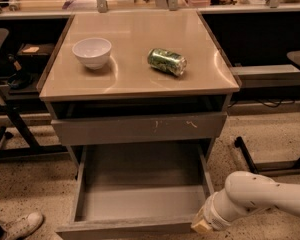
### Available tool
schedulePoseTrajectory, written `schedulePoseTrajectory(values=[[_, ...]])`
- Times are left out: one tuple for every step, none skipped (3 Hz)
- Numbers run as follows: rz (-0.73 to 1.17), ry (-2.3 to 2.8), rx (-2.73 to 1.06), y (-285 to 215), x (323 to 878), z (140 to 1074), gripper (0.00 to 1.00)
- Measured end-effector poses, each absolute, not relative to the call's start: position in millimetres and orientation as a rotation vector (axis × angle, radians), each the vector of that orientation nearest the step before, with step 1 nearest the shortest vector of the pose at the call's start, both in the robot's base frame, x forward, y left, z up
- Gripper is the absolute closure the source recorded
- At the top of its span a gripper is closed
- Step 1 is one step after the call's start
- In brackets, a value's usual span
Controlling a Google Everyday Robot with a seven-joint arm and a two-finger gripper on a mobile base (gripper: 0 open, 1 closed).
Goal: Close middle drawer
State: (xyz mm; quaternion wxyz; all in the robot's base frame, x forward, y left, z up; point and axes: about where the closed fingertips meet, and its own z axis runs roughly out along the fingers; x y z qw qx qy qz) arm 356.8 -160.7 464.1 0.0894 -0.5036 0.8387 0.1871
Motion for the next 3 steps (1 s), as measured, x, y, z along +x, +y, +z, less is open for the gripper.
schedulePoseTrajectory(values=[[0.507,2.511,-1.517,-159.6,363.3,451.4,1.00],[0.504,2.511,-1.518,-158.7,364.4,451.1,0.81],[0.504,2.511,-1.519,-158.7,364.4,451.1,0.58]])
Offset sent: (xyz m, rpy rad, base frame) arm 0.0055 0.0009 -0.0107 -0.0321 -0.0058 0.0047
